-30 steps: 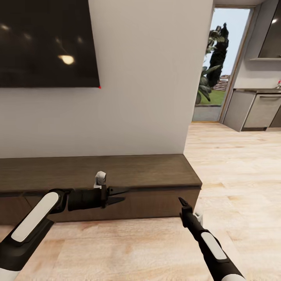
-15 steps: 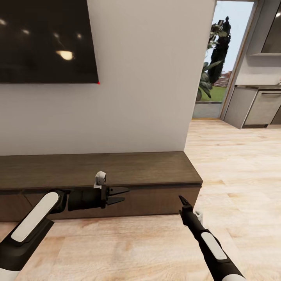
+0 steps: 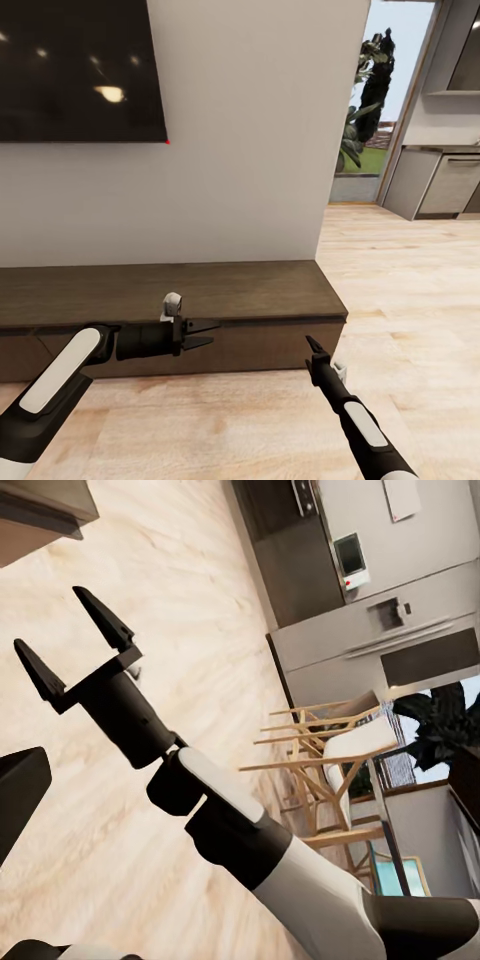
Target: Place each of the two pumpkins and all three candles from the living room inside a cabinet in the living room (use any cabinet), then make sure every cabinet is closed, and position the cauldron so it is next to a table in the living room.
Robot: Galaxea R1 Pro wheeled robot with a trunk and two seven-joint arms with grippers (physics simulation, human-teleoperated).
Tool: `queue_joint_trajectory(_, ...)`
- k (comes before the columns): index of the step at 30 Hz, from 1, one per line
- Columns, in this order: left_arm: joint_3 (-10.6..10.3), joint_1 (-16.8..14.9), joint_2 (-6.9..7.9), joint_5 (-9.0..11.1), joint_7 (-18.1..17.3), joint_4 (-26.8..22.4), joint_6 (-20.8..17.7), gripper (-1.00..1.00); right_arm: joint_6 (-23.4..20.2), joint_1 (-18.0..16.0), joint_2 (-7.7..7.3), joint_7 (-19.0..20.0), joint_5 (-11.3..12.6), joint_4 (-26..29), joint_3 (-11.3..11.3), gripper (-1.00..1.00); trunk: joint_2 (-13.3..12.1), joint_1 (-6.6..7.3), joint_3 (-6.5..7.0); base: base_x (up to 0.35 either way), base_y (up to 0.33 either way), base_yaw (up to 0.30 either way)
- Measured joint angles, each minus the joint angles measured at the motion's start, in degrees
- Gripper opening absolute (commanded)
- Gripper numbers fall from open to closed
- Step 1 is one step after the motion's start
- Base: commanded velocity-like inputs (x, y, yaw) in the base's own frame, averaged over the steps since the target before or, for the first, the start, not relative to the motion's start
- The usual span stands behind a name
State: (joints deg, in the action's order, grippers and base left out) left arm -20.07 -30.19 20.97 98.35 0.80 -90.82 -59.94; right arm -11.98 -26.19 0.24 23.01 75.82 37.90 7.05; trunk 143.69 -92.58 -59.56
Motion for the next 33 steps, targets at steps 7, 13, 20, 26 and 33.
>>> queue_joint_trajectory(7,-0.1,0.0,-0.01,0.0,0.1,0.0,0.0,1.00,0.0,0.0,-0.01,0.1,0.0,-0.8,0.0,1.00,0.0,0.02,0.00,0.131,-0.014,0.000)
queue_joint_trajectory(13,0.0,0.0,-0.01,0.0,0.1,0.0,0.0,1.00,0.0,-0.1,-0.06,0.1,0.0,-0.9,0.1,1.00,0.0,0.00,0.00,0.076,-0.016,0.000)
queue_joint_trajectory(20,0.0,0.0,-0.01,0.0,0.1,-0.1,0.0,1.00,0.0,-0.1,-0.08,0.1,0.0,-1.0,0.1,1.00,0.0,-0.01,0.00,0.012,-0.002,0.000)
queue_joint_trajectory(26,0.0,0.0,-0.01,0.0,0.0,-0.2,0.0,1.00,0.1,-0.1,-0.08,0.1,0.0,-1.0,0.0,1.00,0.0,0.00,0.00,0.055,0.000,0.000)
queue_joint_trajectory(33,-0.1,0.0,-0.01,0.0,0.1,-0.3,0.0,1.00,0.0,-0.1,-0.09,0.1,0.0,-1.0,0.0,1.00,0.0,0.00,0.00,0.150,0.000,0.000)
